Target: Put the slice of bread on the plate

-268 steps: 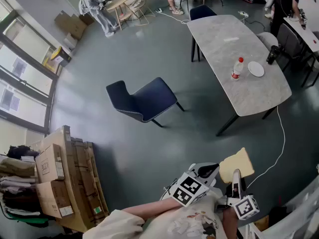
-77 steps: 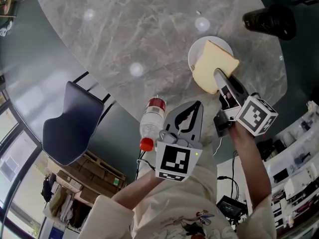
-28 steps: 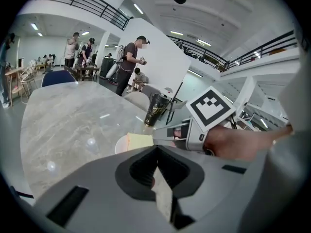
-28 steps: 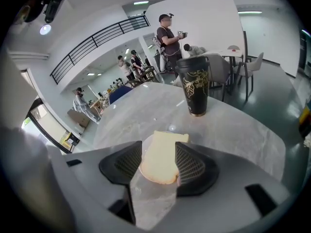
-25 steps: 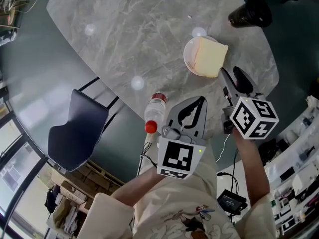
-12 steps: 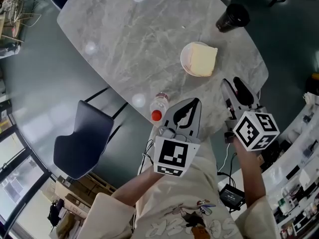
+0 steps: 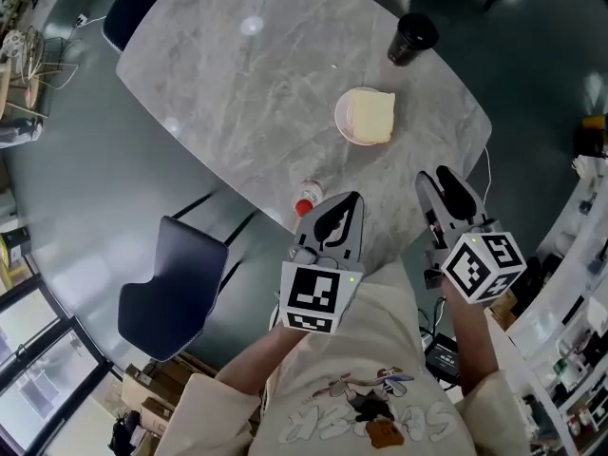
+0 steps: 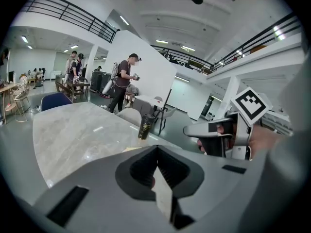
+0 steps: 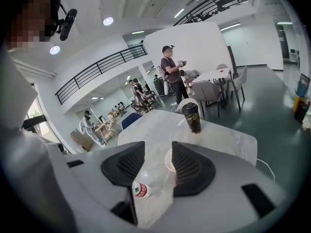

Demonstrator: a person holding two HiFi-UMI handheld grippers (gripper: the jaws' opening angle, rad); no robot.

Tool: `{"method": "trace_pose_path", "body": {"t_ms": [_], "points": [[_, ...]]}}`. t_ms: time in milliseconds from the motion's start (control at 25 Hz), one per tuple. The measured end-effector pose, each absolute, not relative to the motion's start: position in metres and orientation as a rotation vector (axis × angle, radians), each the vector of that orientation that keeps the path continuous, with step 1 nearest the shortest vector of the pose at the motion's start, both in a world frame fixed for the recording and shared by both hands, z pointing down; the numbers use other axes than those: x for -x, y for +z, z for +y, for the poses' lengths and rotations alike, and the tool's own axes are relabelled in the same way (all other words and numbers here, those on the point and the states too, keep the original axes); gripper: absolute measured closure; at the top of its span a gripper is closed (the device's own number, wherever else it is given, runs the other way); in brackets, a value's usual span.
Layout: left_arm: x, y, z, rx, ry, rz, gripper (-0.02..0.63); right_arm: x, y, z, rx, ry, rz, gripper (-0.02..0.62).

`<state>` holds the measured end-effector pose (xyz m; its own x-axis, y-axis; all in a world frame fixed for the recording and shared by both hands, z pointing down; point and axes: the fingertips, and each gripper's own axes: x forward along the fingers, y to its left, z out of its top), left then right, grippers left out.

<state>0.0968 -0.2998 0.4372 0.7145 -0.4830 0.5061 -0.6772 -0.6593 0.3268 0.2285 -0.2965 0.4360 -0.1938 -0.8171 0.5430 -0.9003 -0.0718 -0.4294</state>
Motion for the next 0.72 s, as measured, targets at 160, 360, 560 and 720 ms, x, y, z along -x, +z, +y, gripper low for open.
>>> {"method": "trace_pose_path", "body": {"t_ms": [160, 360, 560, 720], "points": [[-0.102, 0.443, -0.305, -2.415, 0.504, -0.879, 0.597, -0.233, 0.445, -0.298, -1.924, 1.168, -2.077, 0.438], [-0.097, 0.445, -0.299, -2.404, 0.475, -0.895, 0.597, -0.229, 0.443, -0.293, -1.949, 1.166, -2.102, 0.522], [-0.082, 0.433, -0.296, -2.401, 0.458, -0.916, 0.597, -0.211, 0.427, -0.283, -1.962, 1.180, -2.126, 0.589], [-0.090, 0.435, -0.291, -2.399, 0.438, -0.928, 0.597, -0.205, 0.437, -0.272, -1.916, 1.205, -2.150, 0.589]]}}
